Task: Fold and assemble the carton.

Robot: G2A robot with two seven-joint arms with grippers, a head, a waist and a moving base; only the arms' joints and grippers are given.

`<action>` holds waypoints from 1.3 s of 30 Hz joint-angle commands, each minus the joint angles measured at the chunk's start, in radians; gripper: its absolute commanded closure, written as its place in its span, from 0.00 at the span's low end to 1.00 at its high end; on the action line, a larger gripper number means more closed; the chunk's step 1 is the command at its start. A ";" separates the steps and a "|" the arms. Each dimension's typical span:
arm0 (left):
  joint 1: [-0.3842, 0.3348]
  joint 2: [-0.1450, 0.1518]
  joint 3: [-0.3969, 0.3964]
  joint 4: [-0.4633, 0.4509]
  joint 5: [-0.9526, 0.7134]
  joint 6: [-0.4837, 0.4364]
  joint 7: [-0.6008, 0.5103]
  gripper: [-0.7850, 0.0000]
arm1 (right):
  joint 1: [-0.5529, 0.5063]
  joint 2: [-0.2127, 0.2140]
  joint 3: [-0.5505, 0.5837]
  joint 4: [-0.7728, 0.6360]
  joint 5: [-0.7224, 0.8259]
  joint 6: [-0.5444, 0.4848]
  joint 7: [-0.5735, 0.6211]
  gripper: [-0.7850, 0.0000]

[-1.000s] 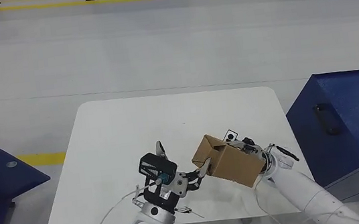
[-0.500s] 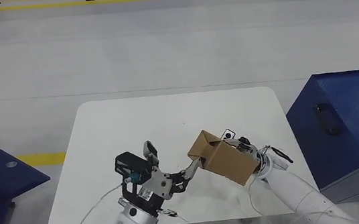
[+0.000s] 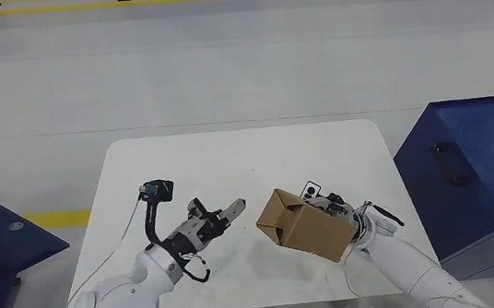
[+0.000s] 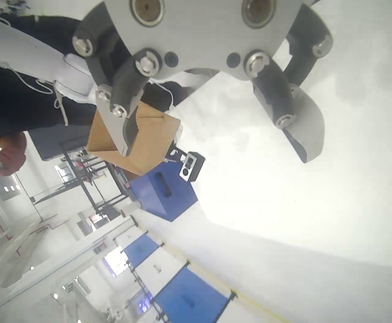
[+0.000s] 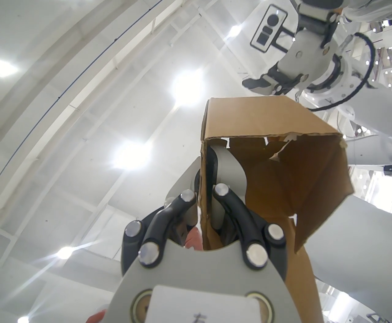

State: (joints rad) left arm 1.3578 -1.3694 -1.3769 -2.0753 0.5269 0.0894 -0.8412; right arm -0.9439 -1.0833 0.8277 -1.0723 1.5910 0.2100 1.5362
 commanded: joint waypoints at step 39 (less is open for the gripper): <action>-0.034 0.031 0.103 -0.009 -0.080 -0.176 0.015 0.00 | -0.039 -0.005 0.078 -0.044 -0.061 0.082 -0.008 1.00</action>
State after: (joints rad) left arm 1.3241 -1.3387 -1.2734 -2.0842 0.4466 -0.0853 -0.8261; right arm -0.9824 -1.0887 0.9054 -1.1164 1.5296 0.2920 1.5281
